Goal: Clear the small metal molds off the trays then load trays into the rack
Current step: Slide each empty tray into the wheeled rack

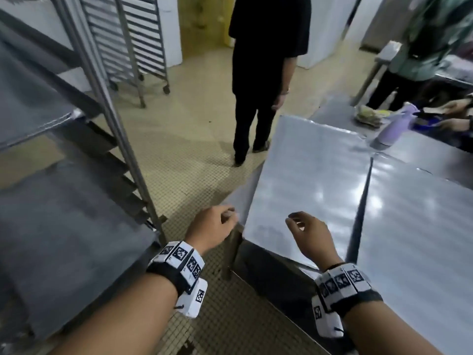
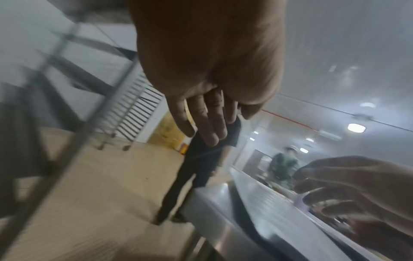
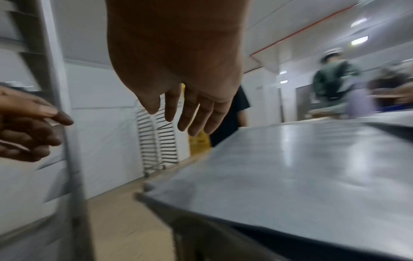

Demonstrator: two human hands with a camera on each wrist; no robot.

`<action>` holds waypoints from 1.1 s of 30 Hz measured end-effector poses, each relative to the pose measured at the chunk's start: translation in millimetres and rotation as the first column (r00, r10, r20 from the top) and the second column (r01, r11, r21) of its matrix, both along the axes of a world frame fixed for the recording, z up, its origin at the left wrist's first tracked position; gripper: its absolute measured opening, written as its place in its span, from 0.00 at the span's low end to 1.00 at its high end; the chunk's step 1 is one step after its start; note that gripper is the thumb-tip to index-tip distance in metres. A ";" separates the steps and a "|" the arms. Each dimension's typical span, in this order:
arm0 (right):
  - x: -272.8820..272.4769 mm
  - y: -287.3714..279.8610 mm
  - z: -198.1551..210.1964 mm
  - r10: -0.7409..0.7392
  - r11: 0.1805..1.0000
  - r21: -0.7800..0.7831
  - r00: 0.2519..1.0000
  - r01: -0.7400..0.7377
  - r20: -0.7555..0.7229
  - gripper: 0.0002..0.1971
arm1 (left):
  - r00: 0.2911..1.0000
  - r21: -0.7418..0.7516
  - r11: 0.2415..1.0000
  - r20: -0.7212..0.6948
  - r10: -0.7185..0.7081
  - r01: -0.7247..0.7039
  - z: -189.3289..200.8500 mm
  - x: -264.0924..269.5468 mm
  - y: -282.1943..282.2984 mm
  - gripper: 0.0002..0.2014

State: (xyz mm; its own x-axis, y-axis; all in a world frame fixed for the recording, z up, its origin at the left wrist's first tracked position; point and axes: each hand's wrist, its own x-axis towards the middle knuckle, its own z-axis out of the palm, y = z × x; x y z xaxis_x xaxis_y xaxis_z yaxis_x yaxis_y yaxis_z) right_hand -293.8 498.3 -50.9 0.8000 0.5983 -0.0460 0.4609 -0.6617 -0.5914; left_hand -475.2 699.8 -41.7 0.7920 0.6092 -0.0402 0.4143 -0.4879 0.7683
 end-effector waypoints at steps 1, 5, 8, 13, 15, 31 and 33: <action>11.9 -29.2 -0.5 -0.063 0.998 -0.005 0.998 0.062 -0.018 0.13 | 0.998 -0.032 0.997 -0.021 -0.065 0.064 1.4 21.5 -19.6 0.15; 53.9 -138.4 -4.2 -0.238 0.970 -0.064 0.969 0.235 -0.060 0.14 | 0.971 -0.086 0.971 -0.065 -0.231 0.225 -1.6 96.5 -97.9 0.17; 80.0 -212.6 -9.0 -0.323 0.945 -0.085 0.943 0.317 -0.079 0.17 | 0.948 -0.123 0.953 -0.124 -0.292 0.278 -9.8 145.0 -156.6 0.20; 117.4 -312.7 -25.3 -0.431 0.901 -0.118 0.893 0.417 -0.130 0.18 | 0.906 -0.217 0.934 -0.258 -0.335 0.284 -28.9 204.7 -232.0 0.35; 127.0 -344.5 -31.3 -0.465 0.882 -0.158 0.875 0.444 -0.136 0.19 | 0.892 -0.243 0.927 -0.287 -0.350 0.285 -33.6 217.8 -251.8 0.31; 140.7 -508.5 -51.7 -0.780 0.625 -0.196 0.599 0.755 -0.180 0.41 | 0.982 -0.152 0.986 -0.165 -0.088 0.063 -63.2 260.6 -307.4 0.24; 143.2 -511.4 -49.7 -0.764 0.635 -0.133 0.592 0.761 -0.257 0.42 | 0.990 -0.138 0.989 -0.121 -0.075 0.058 -65.6 258.4 -309.9 0.26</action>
State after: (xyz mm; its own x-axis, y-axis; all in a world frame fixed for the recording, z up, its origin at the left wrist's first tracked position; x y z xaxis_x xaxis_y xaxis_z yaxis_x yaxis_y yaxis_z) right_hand -150.6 -13.1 -100.6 0.9166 -0.2262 -0.3298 -0.3880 -0.7027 -0.5964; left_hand -216.8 389.9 -107.2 0.8141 0.5377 -0.2194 0.4817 -0.4140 0.7724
